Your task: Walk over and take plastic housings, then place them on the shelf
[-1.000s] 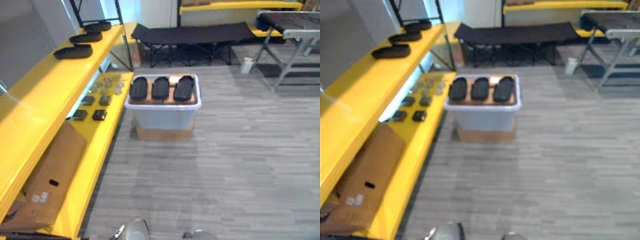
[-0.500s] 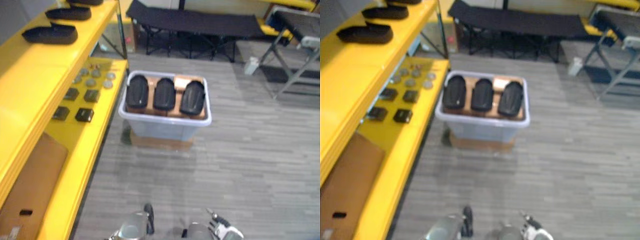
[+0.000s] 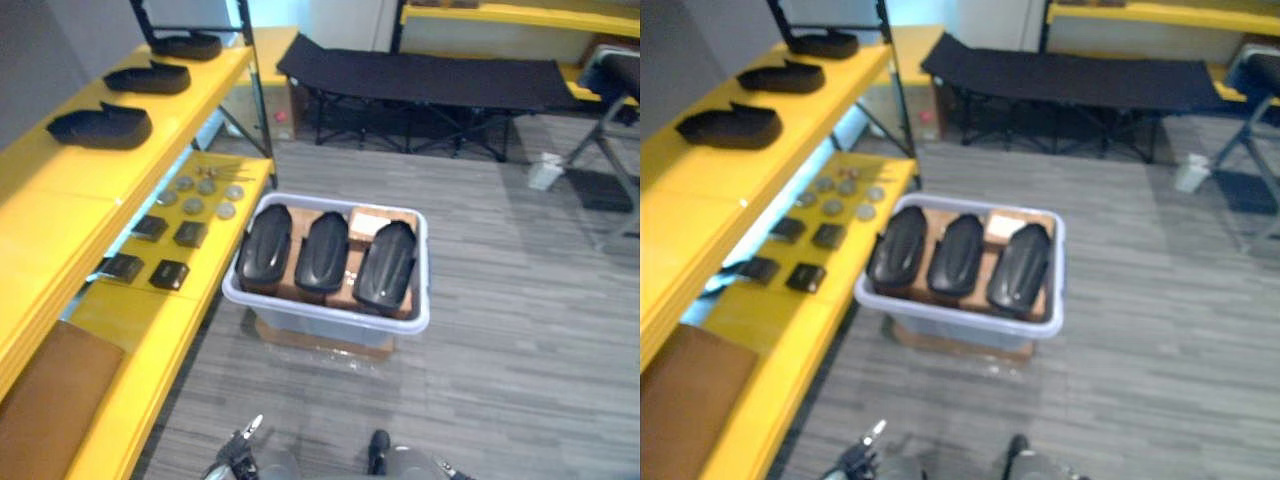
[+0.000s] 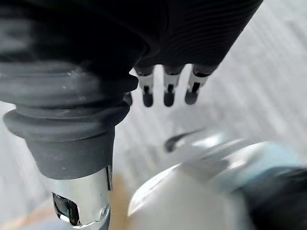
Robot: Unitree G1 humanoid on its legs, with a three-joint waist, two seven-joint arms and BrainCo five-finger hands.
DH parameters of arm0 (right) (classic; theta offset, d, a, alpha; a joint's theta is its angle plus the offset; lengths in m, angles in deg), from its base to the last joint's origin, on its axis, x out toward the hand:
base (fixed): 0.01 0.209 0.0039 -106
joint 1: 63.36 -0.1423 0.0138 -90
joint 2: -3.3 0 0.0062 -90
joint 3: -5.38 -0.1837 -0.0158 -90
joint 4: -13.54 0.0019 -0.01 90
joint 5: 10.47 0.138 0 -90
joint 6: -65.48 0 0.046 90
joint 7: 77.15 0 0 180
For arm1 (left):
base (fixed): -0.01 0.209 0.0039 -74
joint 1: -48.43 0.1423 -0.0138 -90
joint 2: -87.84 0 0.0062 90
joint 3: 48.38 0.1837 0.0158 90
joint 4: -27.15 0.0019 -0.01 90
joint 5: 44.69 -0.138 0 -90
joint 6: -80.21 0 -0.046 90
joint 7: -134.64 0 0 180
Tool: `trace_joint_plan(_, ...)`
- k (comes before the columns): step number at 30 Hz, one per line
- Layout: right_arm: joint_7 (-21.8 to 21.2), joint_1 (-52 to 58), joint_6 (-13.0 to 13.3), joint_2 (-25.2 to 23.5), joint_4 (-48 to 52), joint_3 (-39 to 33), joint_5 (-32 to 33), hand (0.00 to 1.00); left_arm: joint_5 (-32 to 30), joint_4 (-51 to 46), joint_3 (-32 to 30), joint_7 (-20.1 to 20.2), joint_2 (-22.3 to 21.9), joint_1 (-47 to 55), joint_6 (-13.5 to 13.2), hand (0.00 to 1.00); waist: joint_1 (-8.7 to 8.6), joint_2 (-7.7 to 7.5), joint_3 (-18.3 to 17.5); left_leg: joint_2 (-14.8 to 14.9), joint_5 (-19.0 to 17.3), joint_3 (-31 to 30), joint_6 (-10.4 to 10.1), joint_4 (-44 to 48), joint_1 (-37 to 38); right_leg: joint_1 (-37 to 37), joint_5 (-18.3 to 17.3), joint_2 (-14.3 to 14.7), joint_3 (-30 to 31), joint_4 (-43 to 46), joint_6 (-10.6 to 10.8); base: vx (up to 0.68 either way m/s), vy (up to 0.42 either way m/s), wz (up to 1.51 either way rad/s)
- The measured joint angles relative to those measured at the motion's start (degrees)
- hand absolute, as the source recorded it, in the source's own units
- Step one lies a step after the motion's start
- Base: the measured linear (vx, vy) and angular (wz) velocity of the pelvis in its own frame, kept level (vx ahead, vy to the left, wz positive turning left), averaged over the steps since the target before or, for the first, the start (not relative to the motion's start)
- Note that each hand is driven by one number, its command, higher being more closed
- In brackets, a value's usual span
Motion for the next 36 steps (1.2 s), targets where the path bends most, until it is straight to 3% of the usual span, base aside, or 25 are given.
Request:
trace_joint_plan(2, -1.56, -0.49, 3.12, 0.25, 2.71, 2.08, -0.56, 0.0, -1.92, -0.11, 0.67, 0.19, 0.22, -0.46, -0.22, 0.0, -0.3, 0.13, -0.03, -0.09, 2.58, 0.86, 0.66, -9.02, -2.51, 0.4, 0.02, -0.77, -1.16, -2.31, 0.54, 0.14, -0.059, 0.12)
trace_joint_plan(3, -3.16, -0.07, 5.97, 0.59, 4.37, 5.94, -3.07, 0.0, -2.82, -0.21, 0.93, 0.2, 0.39, -0.63, -0.26, 0.0, -0.3, 0.16, -0.02, -0.08, 5.64, -0.11, 0.88, -14.46, -4.4, -0.01, -0.34, -0.98, -1.53, -2.74, 1.37, 0.1, 0.039, 0.11)
trace_joint_plan(5, -4.85, 0.22, 9.21, 1.32, 7.15, 10.47, -6.19, 0.0, -5.11, -0.37, 1.37, 0.32, 0.49, -0.96, -0.29, 0.0, -0.18, 0.29, -0.02, -0.05, 9.12, -0.14, 0.94, -17.38, -4.26, -0.44, -1.58, -1.1, -1.34, -2.28, 2.76, 0.1, 0.164, 0.0)
trace_joint_plan(6, -5.94, 0.66, 11.56, 1.95, 9.77, 14.15, -9.2, 0.0, -7.35, -0.38, 3.0, 0.59, 1.15, -1.11, -0.28, 0.0, -0.15, 0.23, 0.09, -0.54, 14.26, -0.67, 1.33, -18.65, -4.2, -0.77, -2.41, -1.41, -1.26, -1.66, 3.88, 0.1, 0.228, -0.03)
trace_joint_plan(7, -6.64, 0.62, 12.83, 2.04, 11.19, 16.61, -11.01, 0.0, -8.59, -0.76, 3.46, 1.05, 1.79, -1.18, -0.34, 0.0, -0.14, -0.46, 0.29, -1.19, 15.61, -1.05, 1.63, -18.68, -4.34, -0.93, -2.7, -2.09, -1.15, -1.35, 4.27, 0.12, 0.23, 0.04)
trace_joint_plan(9, -8.93, 0.83, 16.17, 2.26, 17.65, 25.88, -14.85, 0.0, -12.09, -1.64, 6.59, 1.96, 3.89, -1.78, -0.48, 0.0, -0.32, -2.95, 0.29, -4.0, 15.22, -0.67, 2.59, -20.9, -4.49, -1.92, -2.88, -4.85, -1.21, -1.25, 5.6, 0.11, 0.189, 0.11)
trace_joint_plan(11, -12.49, -1.31, 21.51, 3.33, 25.79, 39.84, -17.86, 0.0, -13.84, -1.92, 9.14, 1.51, 5.83, -2.97, -1.48, 0.0, 0.52, -5.03, 1.13, -6.59, 15.5, -0.01, 3.94, -21.43, -5.11, -2.38, -1.86, -7.01, -1.26, -1.57, 7.26, 0.16, 0.176, 0.12)
trace_joint_plan(13, -14.54, -7.65, 26.32, 3.95, 34.26, 53.72, -18.38, 0.0, -12.4, -1.88, 11.76, 0.51, 6.67, -4.33, -1.67, 0.0, 1.46, -5.95, 1.45, -8.21, 15.02, -0.58, 4.83, -19.04, -7.07, -2.37, -0.92, -8.61, -1.76, -2.17, 8.43, 0.19, 0.167, 0.28)
trace_joint_plan(14, -14.87, -12.62, 27.77, 2.76, 39.56, 59.04, -17.31, 0.0, -11.0, -1.71, 12.68, 0.17, 6.6, -5.37, -1.84, 0.0, 2.25, -5.3, 2.3, -8.69, 14.65, -1.58, 5.39, -17.15, -8.74, -2.19, -0.43, -8.97, -3.07, -2.4, 8.72, 0.16, 0.167, 0.41)
trace_joint_plan(16, -11.66, -21.91, 27.4, -0.9, 47.17, 62.46, -15.59, 0.0, -10.63, -1.81, 13.75, 0.11, 6.56, -6.57, -2.56, 0.0, 3.73, -4.76, 3.74, -8.88, 14.5, -2.95, 5.6, -16.43, -9.5, -1.4, 0.52, -8.78, -4.56, -2.87, 8.3, 0.08, 0.081, 0.45)
trace_joint_plan(17, -10.17, -24.56, 27.03, -2.18, 48.36, 61.99, -15.04, 0.0, -10.64, -2.07, 13.77, 0.09, 6.56, -6.64, -2.76, 0.0, 4.28, -4.83, 3.93, -8.77, 14.5, -3.1, 5.6, -16.44, -9.42, -1.23, 0.72, -8.65, -4.55, -2.84, 8.21, 0.07, 0.04, 0.28)
trace_joint_plan(18, -6.35, -30.17, 26.13, -4.23, 49.31, 59.23, -14.65, 0.0, -10.68, -2.75, 13.76, 0.05, 6.65, -6.64, -3.3, 0.0, 5.44, -5.22, 4.31, -8.53, 14.5, -3.07, 5.6, -16.44, -8.88, -0.87, 1.1, -8.41, -4.53, -2.77, 7.83, 0.04, 0.019, 0.06)
trace_joint_plan(20, 1.49, -37.98, 23.43, -5.13, 49.15, 51.46, -14.8, 0.0, -11.32, -2.84, 13.78, 0.04, 6.64, -6.68, -4.4, 0.0, 5.97, -5.44, 4.77, -8.29, 14.5, -3.08, 5.61, -16.43, -7.86, -0.01, 1.73, -8.19, -4.51, -2.52, 7.35, 0.02, 0.033, 0.01)
trace_joint_plan(21, 10.58, -43.82, 20.94, -4.18, 48.84, 41.34, -14.7, 0.0, -11.59, -2.96, 13.75, 0.01, 6.58, -6.63, -5.22, 0.0, 6.11, -5.45, 5.15, -8.22, 14.29, -2.96, 5.83, -16.4, -7.78, -0.34, 1.86, -8.27, -4.42, -1.91, 7.31, -0.04, 0.063, -0.05)
trace_joint_plan(22, 16.31, -46.76, 19.88, -2.53, 48.88, 34.6, -14.4, 0.0, -11.77, -3.97, 13.7, -0.18, 6.59, -6.58, -5.64, 0.0, 6.09, -5.25, 6.48, -8.18, 14.15, -2.83, 5.9, -16.27, -7.51, -0.41, 1.85, -8.35, -4.34, -1.48, 7.31, -0.07, 0.063, -0.09)
trace_joint_plan(25, 28.31, -45.99, 18.9, 4.23, 50.46, 19.62, -10.74, 0.0, -11.87, -6.18, 13.17, -2.31, 6.46, -6.04, -8.75, 0.0, 5.87, -4.72, 8.94, -7.48, 12.3, -2.45, 5.85, -13.53, -10.04, -2.11, 1.82, -8.08, -3.85, -1.21, 7.34, -0.1, 0.058, -0.16)
trace_joint_plan(29, 34.85, -35.78, 17.83, 9.38, 53.77, 8.44, -7.44, 0.0, -11.7, -7.94, 9.71, -4.91, 7.04, -5.86, -9.82, 0.0, 4.1, -4.97, 12.39, -5.96, 10.51, -1.6, 5.97, -9.41, -13.28, -4.62, 1.75, -7.28, -2.52, -0.82, 7.39, -0.1, 0.045, -0.24)
trace_joint_plan(36, 37.63, -23.74, 18.9, 13.42, 49.28, -6.53, 0.13, 0.0, -9.69, -7.17, 5.51, -4.97, 10.07, -2.55, -6.96, 0.0, 1.66, -7.16, 14.85, -2.54, 7.35, -2.6, 5.79, -1.73, -21.39, -10.59, -0.2, -4.75, -1.11, 2.08, 7.49, -0.08, 0.001, -0.13)
